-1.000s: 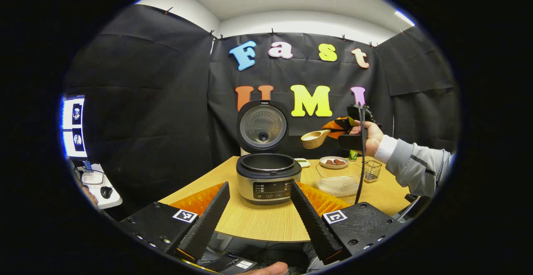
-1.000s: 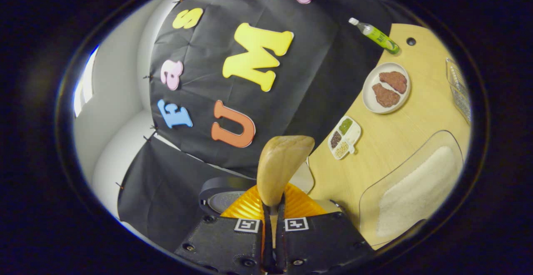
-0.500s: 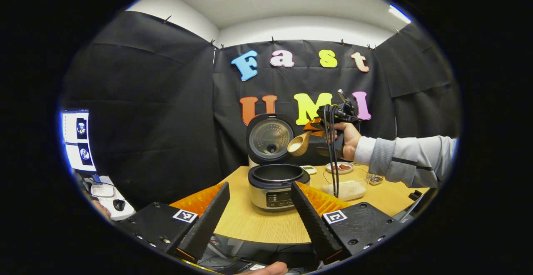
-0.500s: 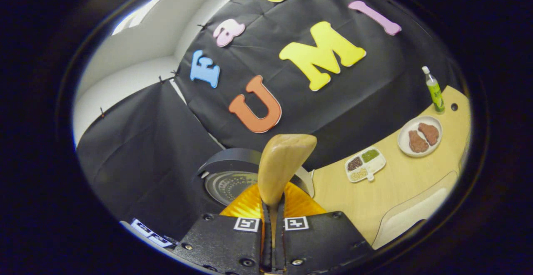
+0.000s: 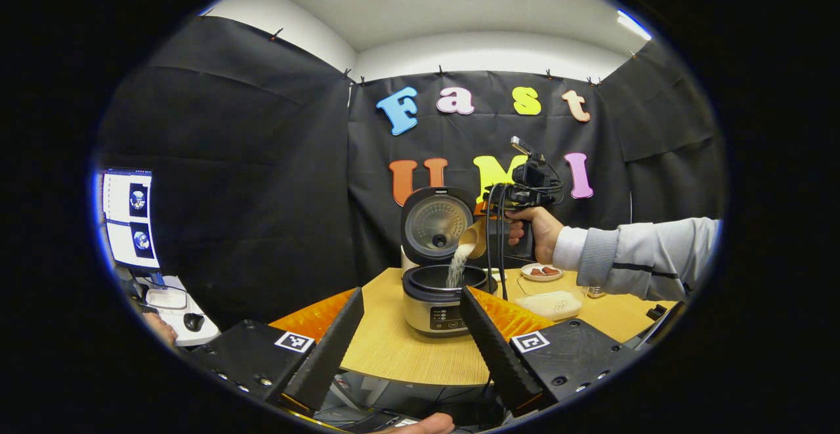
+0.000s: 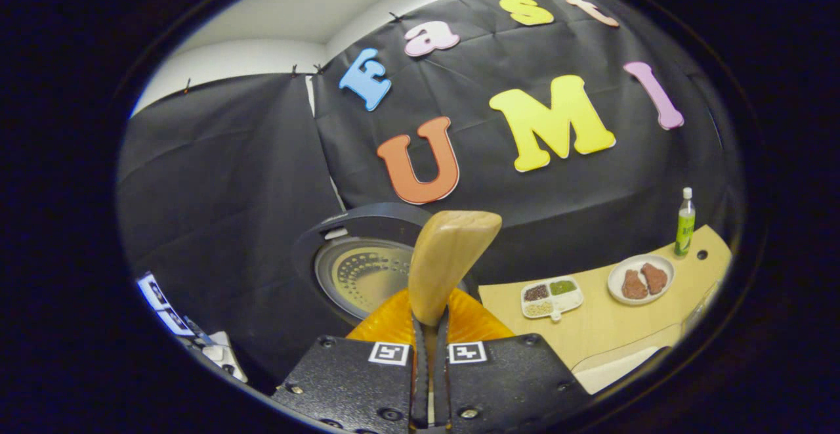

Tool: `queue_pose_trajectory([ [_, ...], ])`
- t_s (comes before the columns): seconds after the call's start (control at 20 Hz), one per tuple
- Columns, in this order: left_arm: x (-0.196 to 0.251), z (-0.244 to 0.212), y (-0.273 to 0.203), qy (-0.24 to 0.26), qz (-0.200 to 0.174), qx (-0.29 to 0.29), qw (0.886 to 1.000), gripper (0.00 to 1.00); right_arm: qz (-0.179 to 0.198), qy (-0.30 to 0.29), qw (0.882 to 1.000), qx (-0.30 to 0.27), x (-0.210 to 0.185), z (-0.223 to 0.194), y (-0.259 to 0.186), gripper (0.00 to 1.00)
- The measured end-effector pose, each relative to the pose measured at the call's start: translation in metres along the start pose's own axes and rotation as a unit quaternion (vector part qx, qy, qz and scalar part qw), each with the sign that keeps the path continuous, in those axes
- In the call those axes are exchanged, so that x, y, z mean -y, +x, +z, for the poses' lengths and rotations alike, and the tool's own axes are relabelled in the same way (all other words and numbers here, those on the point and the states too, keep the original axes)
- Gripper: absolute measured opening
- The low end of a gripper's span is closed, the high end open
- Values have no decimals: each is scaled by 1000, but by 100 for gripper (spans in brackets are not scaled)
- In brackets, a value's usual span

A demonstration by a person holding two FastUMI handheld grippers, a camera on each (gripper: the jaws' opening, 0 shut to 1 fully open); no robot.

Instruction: Close the left gripper, press the button to open the rice cooker; take a wooden spoon from the chopstick holder with the right hand, scoop a spoonful of rice and pour it into the rice cooker, then put the wooden spoon back into the chopstick holder.

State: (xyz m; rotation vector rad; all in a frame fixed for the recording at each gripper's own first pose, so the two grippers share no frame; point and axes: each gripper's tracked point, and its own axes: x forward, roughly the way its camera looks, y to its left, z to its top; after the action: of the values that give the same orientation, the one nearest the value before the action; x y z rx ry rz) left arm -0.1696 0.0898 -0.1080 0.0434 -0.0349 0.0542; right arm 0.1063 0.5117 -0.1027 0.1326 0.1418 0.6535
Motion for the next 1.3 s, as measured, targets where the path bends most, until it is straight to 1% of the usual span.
queue_pose_trajectory([
  [0.15, -3, -6, 4, -7, 4, -9, 1000, 94, -2, -35, 999, 1, -3, -7, 0, 9],
  [0.2, -3, -8, 5, -10, 3, -11, 1000, 94, -5, -55, 998, 2, -4, -8, 0, 9],
  [0.3, -3, -10, 3, -14, 3, -13, 1000, 94, -8, -115, 993, 5, -7, -13, 0, 8],
  [0.35, -2, -13, 2, -14, 3, -16, 1000, 94, -7, -150, 989, 10, -11, -15, 0, 8],
  [0.45, -6, -19, 3, -13, 7, -20, 1000, 94, 4, -219, 975, 27, -24, -18, -4, 9],
  [0.5, -6, -22, 5, -15, 9, -24, 1000, 94, 7, -244, 969, 37, -32, -20, -8, 9],
  [0.65, -7, -27, 5, -28, 11, -36, 999, 94, 37, -301, 952, 48, -63, -30, -18, 8],
  [0.75, -7, -25, 6, -33, 12, -38, 999, 94, 39, -334, 940, 57, -71, -31, -27, 9],
  [0.85, -3, -23, 4, -33, 8, -34, 999, 94, 34, -346, 936, 63, -72, -30, -31, 8],
  [0.9, -2, -23, 4, -33, 7, -34, 999, 94, 32, -346, 936, 63, -70, -28, -31, 8],
  [0.95, -1, -23, 4, -33, 7, -35, 999, 94, 27, -340, 938, 60, -66, -26, -31, 9],
  [1.15, 3, -22, 5, -30, 6, -37, 999, 94, 0, -279, 959, 54, -33, -5, -38, 9],
  [1.3, 13, -19, 6, -24, 3, -36, 999, 94, -24, -246, 968, 51, 2, 11, -44, 8],
])
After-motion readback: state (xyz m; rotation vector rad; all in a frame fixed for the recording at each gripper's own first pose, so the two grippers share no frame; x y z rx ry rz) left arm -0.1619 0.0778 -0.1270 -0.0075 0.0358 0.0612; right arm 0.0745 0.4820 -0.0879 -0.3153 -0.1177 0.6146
